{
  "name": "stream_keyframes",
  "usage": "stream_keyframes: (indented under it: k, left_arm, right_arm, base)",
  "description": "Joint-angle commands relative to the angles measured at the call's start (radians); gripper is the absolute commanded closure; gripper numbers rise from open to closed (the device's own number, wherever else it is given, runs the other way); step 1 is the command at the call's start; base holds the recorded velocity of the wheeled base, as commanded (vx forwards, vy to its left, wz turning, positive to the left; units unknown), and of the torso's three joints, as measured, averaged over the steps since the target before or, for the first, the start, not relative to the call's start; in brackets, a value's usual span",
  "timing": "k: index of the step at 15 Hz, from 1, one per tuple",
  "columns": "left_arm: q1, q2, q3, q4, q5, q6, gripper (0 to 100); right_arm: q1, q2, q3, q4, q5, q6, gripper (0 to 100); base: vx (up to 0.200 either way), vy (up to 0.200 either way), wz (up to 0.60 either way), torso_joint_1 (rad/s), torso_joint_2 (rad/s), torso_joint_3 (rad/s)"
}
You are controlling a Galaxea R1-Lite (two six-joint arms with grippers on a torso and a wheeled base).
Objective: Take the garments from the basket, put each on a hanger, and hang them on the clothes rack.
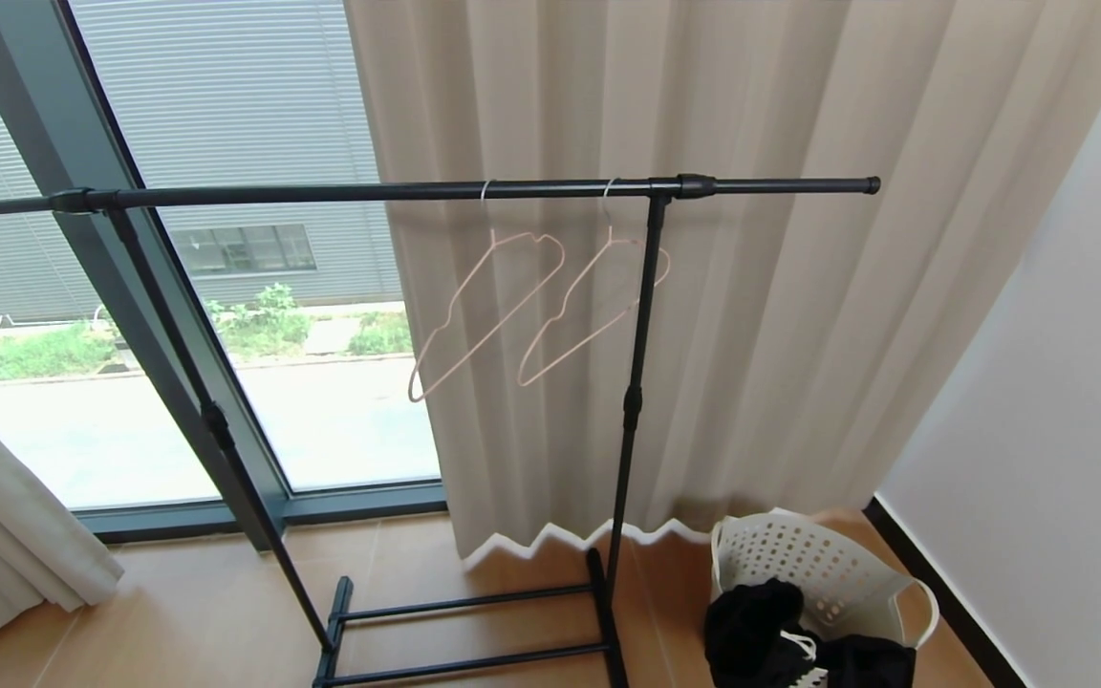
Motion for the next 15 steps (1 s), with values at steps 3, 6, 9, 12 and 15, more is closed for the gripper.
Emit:
stream_keyframes:
  k: [3,6,9,12,15]
  left_arm:
    - [0.000,0.001,0.000,0.000,0.001,-0.002,0]
    - [0.000,0.001,0.000,0.000,0.001,-0.002,0]
    - [-0.001,0.000,0.000,0.000,0.001,0.001,0]
    - [0.000,0.001,0.000,0.000,0.001,-0.002,0]
    - [0.000,0.000,0.000,0.000,-0.001,0.000,0]
  right_arm:
    - [0.000,0.000,0.001,0.001,0.000,0.000,0]
    - [0.000,0.000,0.001,0.001,0.000,0.000,0]
    - [0.000,0.000,0.001,0.000,0.000,0.000,0]
    - [0.000,0.001,0.001,0.001,0.000,0.000,0]
    - [0.000,0.000,0.001,0.000,0.000,0.000,0]
  base:
    - [0.000,0.000,0.00,-0.159,0.37,0.209]
    - [0.000,0.000,0.00,-0.167,0.39,0.229]
    - [0.000,0.000,0.00,-0.203,0.49,0.282]
    - [0.000,0.000,0.00,-0.219,0.55,0.326]
    - [0.000,0.000,0.00,-0.204,0.54,0.330]
